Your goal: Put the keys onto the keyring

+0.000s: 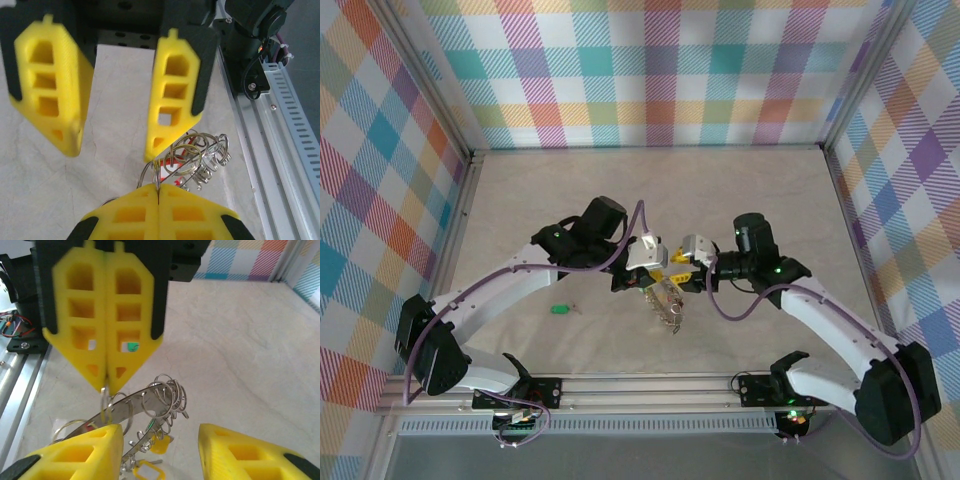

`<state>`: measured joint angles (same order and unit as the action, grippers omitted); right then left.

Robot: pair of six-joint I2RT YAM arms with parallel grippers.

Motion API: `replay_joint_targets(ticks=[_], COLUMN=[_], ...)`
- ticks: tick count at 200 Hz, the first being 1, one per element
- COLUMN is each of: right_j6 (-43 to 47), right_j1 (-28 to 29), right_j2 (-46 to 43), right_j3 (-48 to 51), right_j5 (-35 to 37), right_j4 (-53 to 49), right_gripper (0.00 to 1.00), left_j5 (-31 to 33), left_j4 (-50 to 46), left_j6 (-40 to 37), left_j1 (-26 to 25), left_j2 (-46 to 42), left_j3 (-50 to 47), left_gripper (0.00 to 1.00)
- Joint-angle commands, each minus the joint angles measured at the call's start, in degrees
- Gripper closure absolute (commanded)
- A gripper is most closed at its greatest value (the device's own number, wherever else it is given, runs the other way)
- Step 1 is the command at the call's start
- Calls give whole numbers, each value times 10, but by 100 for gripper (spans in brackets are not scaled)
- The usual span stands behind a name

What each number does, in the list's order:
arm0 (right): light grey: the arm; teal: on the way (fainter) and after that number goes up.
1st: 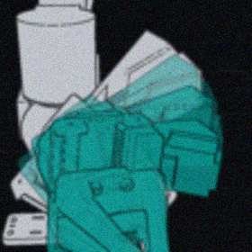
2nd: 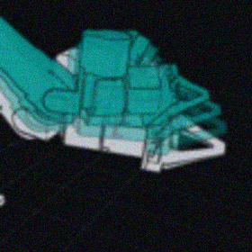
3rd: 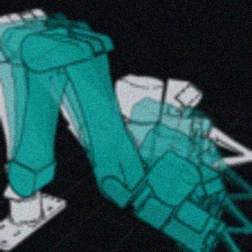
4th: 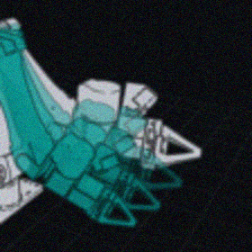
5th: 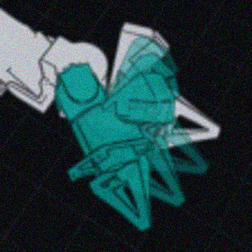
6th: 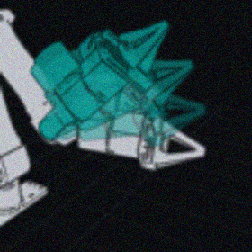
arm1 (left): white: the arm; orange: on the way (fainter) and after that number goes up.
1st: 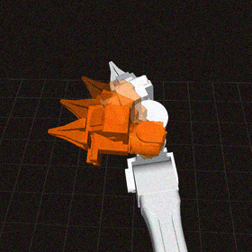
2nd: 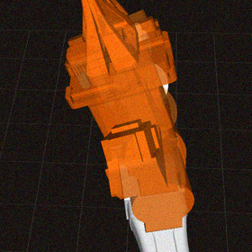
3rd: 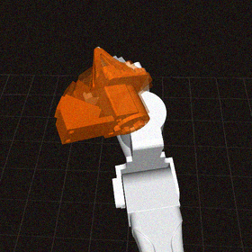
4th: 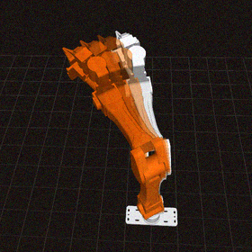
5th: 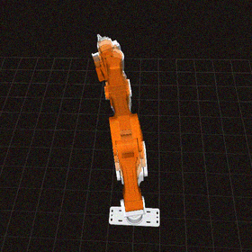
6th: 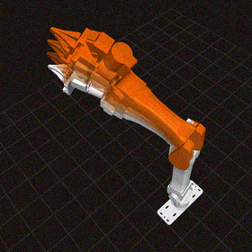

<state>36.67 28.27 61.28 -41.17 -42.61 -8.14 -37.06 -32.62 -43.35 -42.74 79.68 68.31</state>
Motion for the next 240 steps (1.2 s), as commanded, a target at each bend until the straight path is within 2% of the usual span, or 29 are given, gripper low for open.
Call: replay_joint_targets(ticks=[1, 43, 79, 100, 131, 149, 168, 197, 213, 227, 240], right_j6=[43, 56, 40, 44, 40, 36, 33, 23, 25, 24, 25], right_j1=[-4, -3, 10, 12, 15, 14, 15, 15, 15, 15, 15], right_j2=[-28, -13, 4, 13, 15, 9, -3, -20, -22, -21, -15], right_j3=[9, 6, 5, -5, -6, -5, 6, 20, 20, 19, 13], right_j5=[-15, -38, -9, -32, -44, -62, -67, -59, -62, -68, -78], right_j4=[-28, -35, 10, 13, 20, 24, 37, 58, 51, 51, 42], right_gripper=[55, 56, 60, 70, 77, 76, 67, 67, 74, 88, 89], left_j5=[-36, -44, -56, -61, -58, -54, -48, -49, -52, -51, -54], left_j4=[23, 25, 26, 27, 25, 30, 31, 37, 35, 32, 33], left_j6=[-11, -13, -14, -12, -10, -8, -8, -2, -5, -5, -6], left_j1=[8, 9, 9, 8, 8, 9, 10, 12, 12, 12, 12], left_j2=[-21, -24, -29, -32, -34, -36, -33, -33, -30, -27, -28], left_j3=[15, 15, 13, 9, 8, 3, 4, 6, 7, 10, 8], left_gripper=[100, 100, 100, 100, 100, 100, 100, 100, 100, 100, 100])
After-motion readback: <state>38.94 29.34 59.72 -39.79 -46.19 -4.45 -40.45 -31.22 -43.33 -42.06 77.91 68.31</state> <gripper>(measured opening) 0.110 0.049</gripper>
